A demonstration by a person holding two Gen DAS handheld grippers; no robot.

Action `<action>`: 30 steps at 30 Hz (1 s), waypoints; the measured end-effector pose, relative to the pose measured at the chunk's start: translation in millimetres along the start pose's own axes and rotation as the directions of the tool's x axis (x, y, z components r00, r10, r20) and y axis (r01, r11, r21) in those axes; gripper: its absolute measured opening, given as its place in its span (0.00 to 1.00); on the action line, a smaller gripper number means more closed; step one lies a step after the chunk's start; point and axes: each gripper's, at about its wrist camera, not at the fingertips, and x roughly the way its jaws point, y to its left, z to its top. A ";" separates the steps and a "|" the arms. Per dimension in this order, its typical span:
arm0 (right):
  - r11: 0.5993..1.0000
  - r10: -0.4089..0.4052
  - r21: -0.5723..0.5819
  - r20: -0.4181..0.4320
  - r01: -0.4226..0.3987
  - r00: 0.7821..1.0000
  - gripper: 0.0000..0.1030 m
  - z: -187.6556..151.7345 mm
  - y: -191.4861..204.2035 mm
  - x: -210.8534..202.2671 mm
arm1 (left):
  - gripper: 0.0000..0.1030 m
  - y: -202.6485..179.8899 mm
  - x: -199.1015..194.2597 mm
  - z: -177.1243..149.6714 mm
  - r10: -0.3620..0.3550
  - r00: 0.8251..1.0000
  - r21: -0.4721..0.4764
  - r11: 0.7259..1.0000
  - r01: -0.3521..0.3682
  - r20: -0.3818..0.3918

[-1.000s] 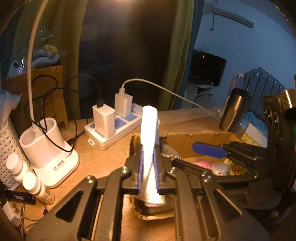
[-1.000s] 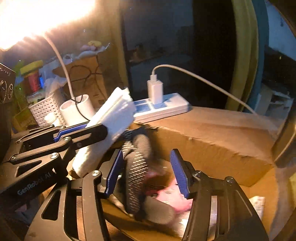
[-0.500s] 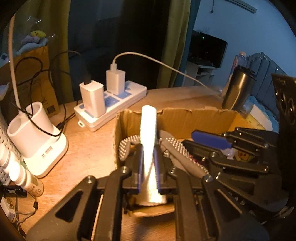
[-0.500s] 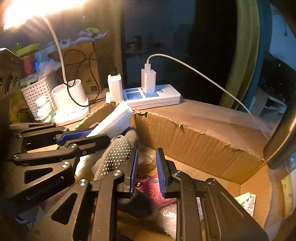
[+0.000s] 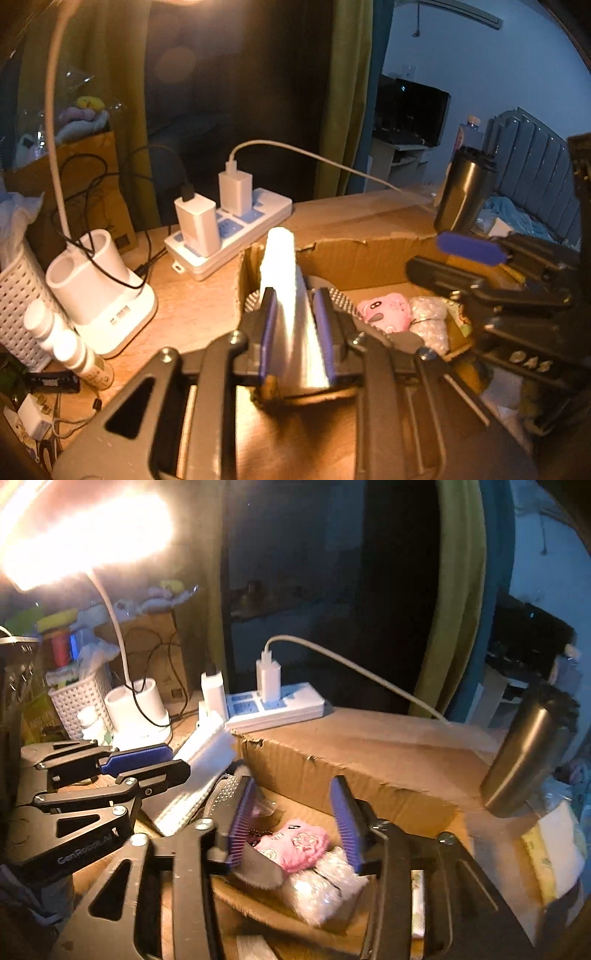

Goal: Organize soft objects
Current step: 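Open both grippers to drop the glove and paper towel into the box, then withdraw both tools from the box and move the right tool to the white paper sheet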

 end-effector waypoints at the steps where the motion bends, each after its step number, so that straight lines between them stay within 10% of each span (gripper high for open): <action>1: 1.000 -0.005 0.002 0.010 0.005 1.000 0.51 -0.1 -1.2 -7.2 | 0.44 -0.4 -2.8 -0.4 0.000 1.000 -0.003 1.000 0.000 0.002; 3: 1.000 -0.015 0.003 0.025 0.015 1.000 0.51 -1.1 -2.5 -20.2 | 0.67 0.5 -11.2 -1.5 -0.007 1.000 -0.024 1.000 0.008 0.019; 30: 0.991 -0.132 0.040 0.125 0.128 0.983 0.60 -36.6 -13.3 -138.6 | 0.68 -35.8 -111.4 -19.1 -0.047 0.983 -0.017 0.999 0.051 0.176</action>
